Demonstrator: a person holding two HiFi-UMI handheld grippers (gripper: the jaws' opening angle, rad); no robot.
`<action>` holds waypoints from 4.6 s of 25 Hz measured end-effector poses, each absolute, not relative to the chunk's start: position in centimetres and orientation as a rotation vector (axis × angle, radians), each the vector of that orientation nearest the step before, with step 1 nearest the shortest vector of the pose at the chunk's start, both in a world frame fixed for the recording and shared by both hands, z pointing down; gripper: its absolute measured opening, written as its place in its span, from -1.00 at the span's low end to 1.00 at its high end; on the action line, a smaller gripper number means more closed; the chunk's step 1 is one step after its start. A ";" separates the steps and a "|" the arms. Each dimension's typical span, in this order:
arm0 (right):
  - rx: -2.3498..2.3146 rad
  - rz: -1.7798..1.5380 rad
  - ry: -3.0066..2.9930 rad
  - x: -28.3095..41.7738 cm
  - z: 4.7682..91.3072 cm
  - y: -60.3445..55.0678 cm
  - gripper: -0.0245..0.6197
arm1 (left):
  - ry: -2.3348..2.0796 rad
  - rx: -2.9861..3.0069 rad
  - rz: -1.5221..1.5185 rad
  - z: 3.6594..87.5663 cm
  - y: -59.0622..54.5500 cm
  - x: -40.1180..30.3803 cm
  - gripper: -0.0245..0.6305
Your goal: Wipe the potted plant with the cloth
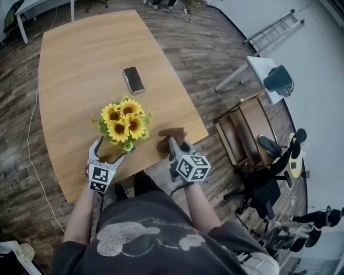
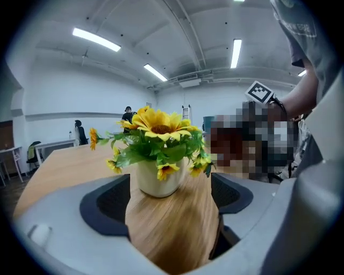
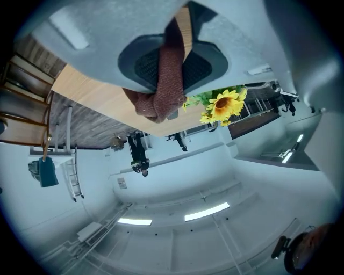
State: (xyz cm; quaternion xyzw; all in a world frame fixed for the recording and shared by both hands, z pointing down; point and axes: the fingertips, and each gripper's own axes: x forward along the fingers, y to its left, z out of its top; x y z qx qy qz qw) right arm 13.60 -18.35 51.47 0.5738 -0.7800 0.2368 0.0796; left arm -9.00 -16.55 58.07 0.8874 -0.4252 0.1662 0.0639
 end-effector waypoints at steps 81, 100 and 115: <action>1.126 0.647 -2.488 11.0 54.9 -18.6 -0.75 | -1.275 2.606 0.518 58.0 -20.6 -10.5 0.06; 0.213 0.494 -2.595 -3.7 57.3 -32.0 -0.75 | -1.818 2.179 0.478 58.9 -19.6 -8.4 0.95; -0.200 0.530 -2.607 -5.7 57.9 -28.7 -0.75 | -1.852 2.110 0.514 59.0 -22.4 -7.6 0.71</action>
